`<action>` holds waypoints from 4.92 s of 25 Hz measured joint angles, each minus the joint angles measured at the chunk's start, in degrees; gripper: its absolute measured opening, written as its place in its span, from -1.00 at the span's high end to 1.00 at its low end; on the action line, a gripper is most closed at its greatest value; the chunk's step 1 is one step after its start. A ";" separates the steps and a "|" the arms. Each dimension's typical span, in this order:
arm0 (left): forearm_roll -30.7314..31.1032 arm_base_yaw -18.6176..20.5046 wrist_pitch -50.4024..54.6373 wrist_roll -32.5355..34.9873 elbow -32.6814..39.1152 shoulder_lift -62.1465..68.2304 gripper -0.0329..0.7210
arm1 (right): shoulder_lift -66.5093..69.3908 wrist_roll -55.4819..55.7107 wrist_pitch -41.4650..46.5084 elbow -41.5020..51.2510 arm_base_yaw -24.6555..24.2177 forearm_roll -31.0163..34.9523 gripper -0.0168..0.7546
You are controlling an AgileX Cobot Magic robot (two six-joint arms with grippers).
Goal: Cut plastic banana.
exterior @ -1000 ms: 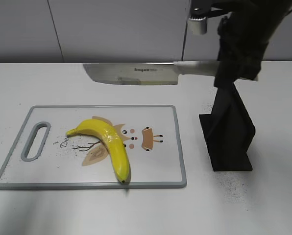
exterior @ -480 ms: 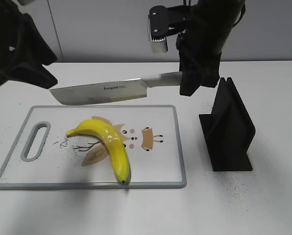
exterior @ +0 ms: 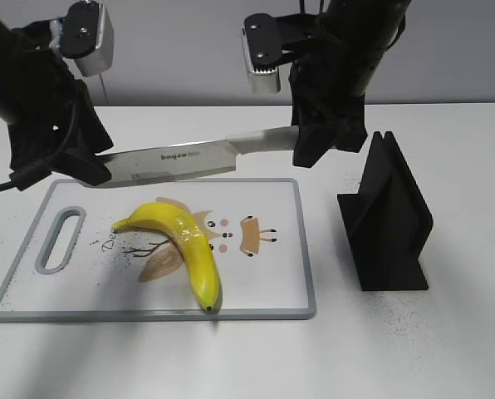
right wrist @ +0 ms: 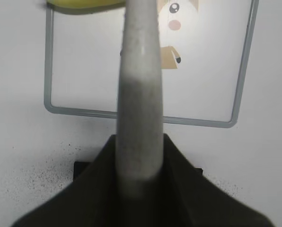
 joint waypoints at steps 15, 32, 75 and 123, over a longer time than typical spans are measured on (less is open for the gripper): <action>0.33 -0.09 -1.25 -0.87 0.00 1.11 0.93 | 0.48 -1.43 -2.98 -0.06 0.00 1.66 0.54; -0.57 -5.06 -23.64 -4.58 15.34 12.84 0.93 | 15.52 -2.05 -8.10 3.04 -0.07 1.07 0.50; -1.81 -5.65 -16.43 -17.15 8.76 -4.99 -0.87 | -0.56 1.78 -6.89 2.43 0.05 -2.55 0.54; 28.59 16.23 9.66 -76.99 34.50 -68.09 -0.67 | -38.11 89.57 -15.15 40.64 0.05 -10.60 0.54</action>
